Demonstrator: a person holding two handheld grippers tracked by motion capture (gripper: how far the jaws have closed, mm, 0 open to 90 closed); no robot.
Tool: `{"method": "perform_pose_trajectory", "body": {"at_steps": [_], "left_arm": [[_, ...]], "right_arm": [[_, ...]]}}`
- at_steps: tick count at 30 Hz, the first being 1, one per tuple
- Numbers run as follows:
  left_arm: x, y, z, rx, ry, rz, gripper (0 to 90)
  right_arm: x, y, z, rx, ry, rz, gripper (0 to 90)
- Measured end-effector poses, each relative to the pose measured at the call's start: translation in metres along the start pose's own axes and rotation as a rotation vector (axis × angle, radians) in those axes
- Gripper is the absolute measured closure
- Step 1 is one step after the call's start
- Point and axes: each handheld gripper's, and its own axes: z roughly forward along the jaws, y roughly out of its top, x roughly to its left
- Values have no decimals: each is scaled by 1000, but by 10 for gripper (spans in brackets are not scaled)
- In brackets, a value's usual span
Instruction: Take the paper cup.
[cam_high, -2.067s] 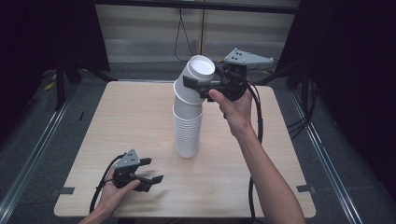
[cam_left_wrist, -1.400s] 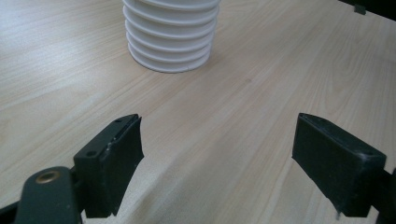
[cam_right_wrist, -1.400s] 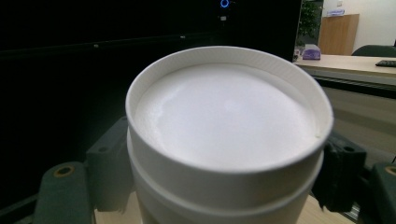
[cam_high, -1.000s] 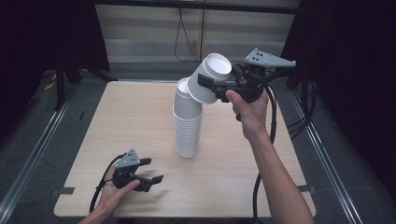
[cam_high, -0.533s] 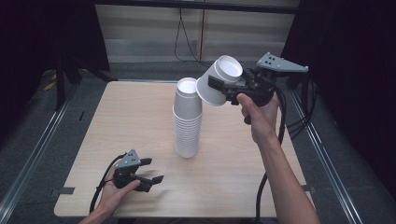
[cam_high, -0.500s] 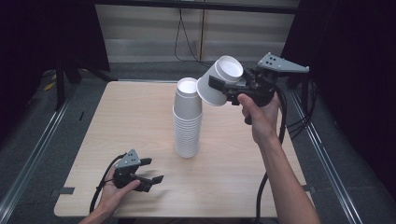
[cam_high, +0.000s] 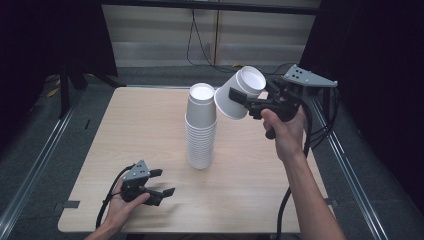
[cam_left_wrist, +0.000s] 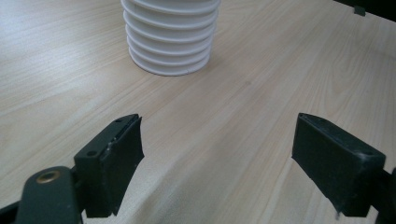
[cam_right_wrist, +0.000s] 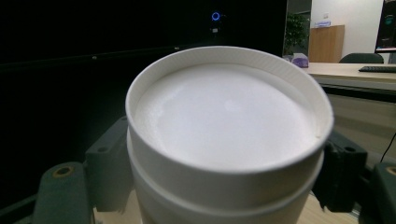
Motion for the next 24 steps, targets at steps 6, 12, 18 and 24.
{"method": "perform_pose_trajectory", "body": {"at_steps": [6,12,18,24], "left_arm": [[0,0,2,5,-5,3,163],[-1,1,3,6,-4,7,164],[-2,1,2,5,-3,5,165],[-3,4,2,-7,-4,11,162]], "right_arm": [[-2,-10,-6,-7,4,15,217],[-2,-20,-10,10,-4,22,217],[1,-27,-13,25,5,21,216],[3,-39,-15,46,16,32,216]]}}
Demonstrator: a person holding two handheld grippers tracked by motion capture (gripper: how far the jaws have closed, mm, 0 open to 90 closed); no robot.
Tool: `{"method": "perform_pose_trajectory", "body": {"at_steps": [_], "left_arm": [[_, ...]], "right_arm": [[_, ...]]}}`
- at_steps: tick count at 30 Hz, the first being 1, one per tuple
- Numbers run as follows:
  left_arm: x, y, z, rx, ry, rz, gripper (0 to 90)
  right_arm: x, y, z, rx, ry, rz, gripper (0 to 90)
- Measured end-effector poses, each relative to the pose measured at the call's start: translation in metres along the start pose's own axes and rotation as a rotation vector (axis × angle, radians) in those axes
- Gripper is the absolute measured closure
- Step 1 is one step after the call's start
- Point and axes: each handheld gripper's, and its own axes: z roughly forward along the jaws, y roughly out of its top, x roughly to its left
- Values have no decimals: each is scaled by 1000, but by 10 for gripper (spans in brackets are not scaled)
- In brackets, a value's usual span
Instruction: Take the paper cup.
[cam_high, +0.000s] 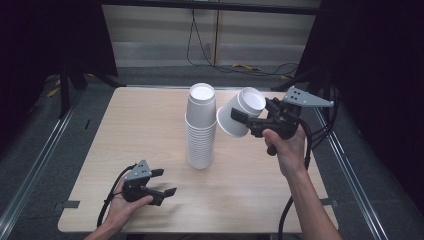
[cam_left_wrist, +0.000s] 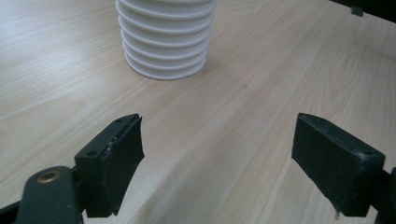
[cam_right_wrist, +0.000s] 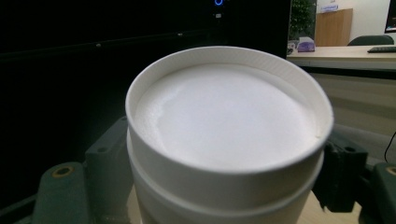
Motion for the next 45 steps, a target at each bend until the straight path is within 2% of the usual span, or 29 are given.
{"method": "perform_pose_trajectory", "body": {"at_steps": [2,5,12,16,28,31,38,43,45], "left_arm": [[0,1,0,-10,1,-1,158],[0,4,0,-21,1,-23,159],[-4,14,0,-41,-18,-3,157],[-4,19,1,-61,-29,-17,157],[-9,36,2,-94,-51,0,174],[-9,41,3,-114,-54,-4,177],[-11,52,11,-122,-71,-5,177],[-15,61,17,-122,-82,25,178],[-16,65,18,-126,-90,34,178]], "right_arm": [[-1,-5,0,8,-4,4,216],[-2,-11,-1,15,-4,17,216],[4,-28,0,48,7,16,215],[8,-38,3,70,21,18,216],[10,-68,12,115,44,43,216],[10,-71,12,121,51,44,216],[10,-80,10,126,59,56,216],[13,-85,12,137,74,34,216],[13,-88,13,139,79,46,217]]}}
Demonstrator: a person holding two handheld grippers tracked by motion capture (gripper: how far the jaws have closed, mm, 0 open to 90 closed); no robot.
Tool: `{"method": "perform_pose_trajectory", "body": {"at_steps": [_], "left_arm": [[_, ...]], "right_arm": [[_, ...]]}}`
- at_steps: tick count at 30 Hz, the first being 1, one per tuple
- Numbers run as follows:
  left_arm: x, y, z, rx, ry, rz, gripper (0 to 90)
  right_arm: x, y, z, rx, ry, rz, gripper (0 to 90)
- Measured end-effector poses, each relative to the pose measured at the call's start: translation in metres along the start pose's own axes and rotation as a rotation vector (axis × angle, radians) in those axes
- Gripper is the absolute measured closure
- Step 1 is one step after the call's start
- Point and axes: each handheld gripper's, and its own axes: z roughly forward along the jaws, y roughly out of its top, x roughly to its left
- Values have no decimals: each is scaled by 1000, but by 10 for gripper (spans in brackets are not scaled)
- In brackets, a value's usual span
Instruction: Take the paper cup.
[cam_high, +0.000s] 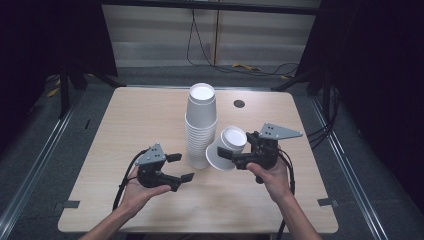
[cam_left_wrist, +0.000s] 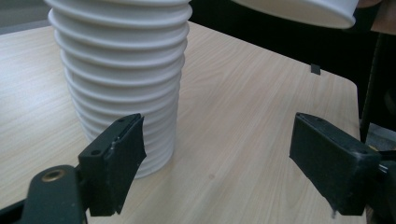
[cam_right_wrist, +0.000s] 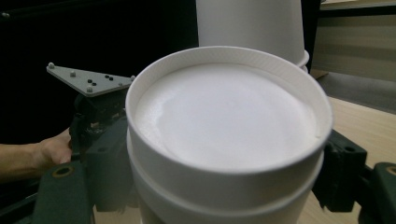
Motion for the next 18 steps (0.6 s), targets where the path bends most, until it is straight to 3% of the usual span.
{"method": "perform_pose_trajectory", "body": {"at_steps": [13,18], "left_arm": [[-6,2,3,-32,-19,17,177],[-7,-2,8,-13,-42,20,165]], "right_arm": [[-1,-18,11,37,25,21,218],[-1,-24,15,49,34,31,218]]}}
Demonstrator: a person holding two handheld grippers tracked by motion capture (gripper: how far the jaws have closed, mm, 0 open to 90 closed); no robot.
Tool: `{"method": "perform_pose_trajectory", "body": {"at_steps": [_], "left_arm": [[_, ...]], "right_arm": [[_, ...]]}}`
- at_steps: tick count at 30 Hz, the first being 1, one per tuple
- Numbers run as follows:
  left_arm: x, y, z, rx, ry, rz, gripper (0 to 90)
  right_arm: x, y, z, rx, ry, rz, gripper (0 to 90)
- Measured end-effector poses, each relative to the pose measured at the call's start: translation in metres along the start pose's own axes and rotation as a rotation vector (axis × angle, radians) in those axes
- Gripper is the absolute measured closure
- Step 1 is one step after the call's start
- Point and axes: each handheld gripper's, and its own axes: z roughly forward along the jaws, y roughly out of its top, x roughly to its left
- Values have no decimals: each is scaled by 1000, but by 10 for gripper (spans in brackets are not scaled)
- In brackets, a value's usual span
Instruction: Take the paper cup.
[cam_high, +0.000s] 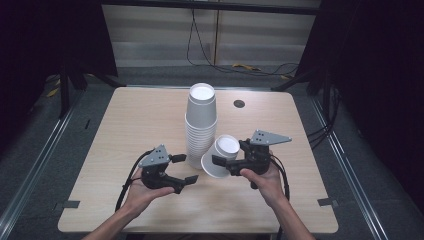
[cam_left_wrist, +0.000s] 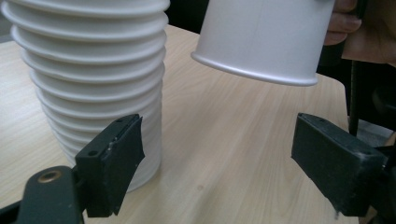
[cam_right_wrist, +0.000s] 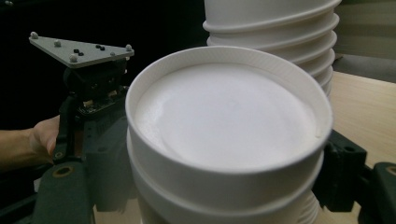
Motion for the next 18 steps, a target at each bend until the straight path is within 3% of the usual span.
{"method": "perform_pose_trajectory", "body": {"at_steps": [10,13,18], "left_arm": [[-1,-1,1,-14,-17,-17,156],[1,-2,0,-29,-42,-48,156],[2,-3,0,-34,-36,-48,156]], "right_arm": [[1,-6,9,12,28,2,218],[2,-8,13,19,40,4,217],[4,-12,19,36,56,3,217]]}}
